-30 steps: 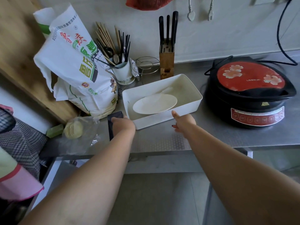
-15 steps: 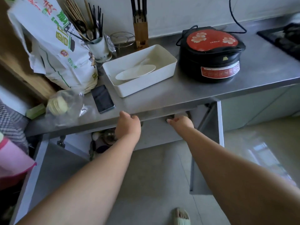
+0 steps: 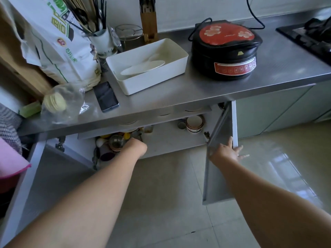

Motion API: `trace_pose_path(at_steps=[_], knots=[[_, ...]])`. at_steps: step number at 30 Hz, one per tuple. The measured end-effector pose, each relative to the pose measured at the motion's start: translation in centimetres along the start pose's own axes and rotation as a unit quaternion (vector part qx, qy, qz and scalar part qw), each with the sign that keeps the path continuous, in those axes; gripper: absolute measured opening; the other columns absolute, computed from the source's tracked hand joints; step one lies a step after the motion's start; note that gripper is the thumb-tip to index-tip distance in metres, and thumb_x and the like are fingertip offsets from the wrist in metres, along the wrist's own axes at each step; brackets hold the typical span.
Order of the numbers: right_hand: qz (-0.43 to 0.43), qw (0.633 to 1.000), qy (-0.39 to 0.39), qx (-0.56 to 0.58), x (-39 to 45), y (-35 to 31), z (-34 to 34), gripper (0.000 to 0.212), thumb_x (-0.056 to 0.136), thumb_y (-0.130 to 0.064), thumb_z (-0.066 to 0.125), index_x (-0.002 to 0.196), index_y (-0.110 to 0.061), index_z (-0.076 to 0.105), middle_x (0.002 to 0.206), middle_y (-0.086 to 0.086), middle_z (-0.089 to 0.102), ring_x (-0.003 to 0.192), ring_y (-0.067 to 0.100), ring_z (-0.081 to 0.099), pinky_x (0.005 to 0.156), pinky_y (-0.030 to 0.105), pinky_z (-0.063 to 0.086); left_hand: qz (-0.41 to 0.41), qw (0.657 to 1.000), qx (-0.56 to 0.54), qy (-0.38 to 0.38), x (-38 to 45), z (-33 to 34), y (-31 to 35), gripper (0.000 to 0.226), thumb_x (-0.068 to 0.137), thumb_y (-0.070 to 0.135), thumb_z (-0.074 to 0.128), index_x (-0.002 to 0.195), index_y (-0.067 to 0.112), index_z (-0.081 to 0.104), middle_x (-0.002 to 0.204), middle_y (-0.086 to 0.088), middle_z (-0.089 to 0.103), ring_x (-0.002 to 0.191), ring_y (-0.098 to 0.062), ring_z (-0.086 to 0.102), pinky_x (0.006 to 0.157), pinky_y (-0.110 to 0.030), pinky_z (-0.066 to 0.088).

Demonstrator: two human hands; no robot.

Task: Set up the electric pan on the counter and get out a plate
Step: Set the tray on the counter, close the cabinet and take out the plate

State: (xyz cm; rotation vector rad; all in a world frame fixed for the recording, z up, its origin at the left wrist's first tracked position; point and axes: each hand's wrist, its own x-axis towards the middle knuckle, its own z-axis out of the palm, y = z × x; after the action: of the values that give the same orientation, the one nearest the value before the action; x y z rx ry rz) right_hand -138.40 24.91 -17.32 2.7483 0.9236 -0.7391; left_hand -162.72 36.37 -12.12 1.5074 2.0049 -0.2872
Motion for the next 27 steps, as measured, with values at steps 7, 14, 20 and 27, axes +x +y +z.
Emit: trace_pose_path(at_steps=[7, 14, 20, 27], knots=[[0.008, 0.998, 0.014, 0.065, -0.6, -0.1, -0.4, 0.051, 0.089, -0.008, 0.047, 0.138, -0.023, 0.045, 0.161, -0.006, -0.012, 0.141, 0.041, 0.017, 0.100, 0.049, 0.038, -0.024, 0.998, 0.041, 0.032, -0.4, -0.7, -2.3, 0.062, 0.097, 0.022, 0.046, 0.152, 0.010, 0.020, 0.144, -0.014, 0.042, 0.124, -0.032, 0.049, 0.086, -0.034, 0.044], [-0.078, 0.997, 0.022, 0.001, -3.0, -5.2, 0.4, 0.048, 0.089, 0.002, 0.045, 0.136, -0.008, 0.048, 0.159, 0.015, 0.002, 0.133, 0.038, 0.034, 0.100, 0.038, 0.045, -0.050, 0.994, 0.016, 0.091, -0.1, -2.5, -7.6, 0.054, 0.089, 0.020, 0.053, 0.140, 0.011, 0.040, 0.134, -0.016, 0.052, 0.117, -0.035, 0.054, 0.091, -0.039, 0.050], [-0.237, 0.960, -0.024, -0.145, -7.2, -14.1, 3.2, 0.037, 0.097, -0.017, 0.046, 0.133, -0.014, 0.054, 0.143, 0.013, 0.044, 0.147, 0.032, 0.016, 0.116, 0.044, 0.026, -0.120, 0.984, 0.067, 0.113, 1.4, -5.0, -14.9, 0.054, 0.091, 0.021, 0.050, 0.143, 0.014, 0.037, 0.138, -0.016, 0.048, 0.125, -0.034, 0.049, 0.097, -0.040, 0.047], [-0.342, 0.922, -0.062, -0.171, -7.7, -21.6, 4.9, 0.050, 0.095, -0.022, 0.046, 0.145, -0.020, 0.040, 0.156, 0.005, 0.025, 0.150, 0.029, -0.003, 0.115, 0.063, 0.012, -0.206, 0.966, 0.071, 0.139, 4.0, -7.4, -23.3, 0.075, 0.087, 0.015, 0.055, 0.152, 0.015, 0.017, 0.158, -0.019, 0.008, 0.144, -0.036, 0.014, 0.114, -0.047, 0.027]])
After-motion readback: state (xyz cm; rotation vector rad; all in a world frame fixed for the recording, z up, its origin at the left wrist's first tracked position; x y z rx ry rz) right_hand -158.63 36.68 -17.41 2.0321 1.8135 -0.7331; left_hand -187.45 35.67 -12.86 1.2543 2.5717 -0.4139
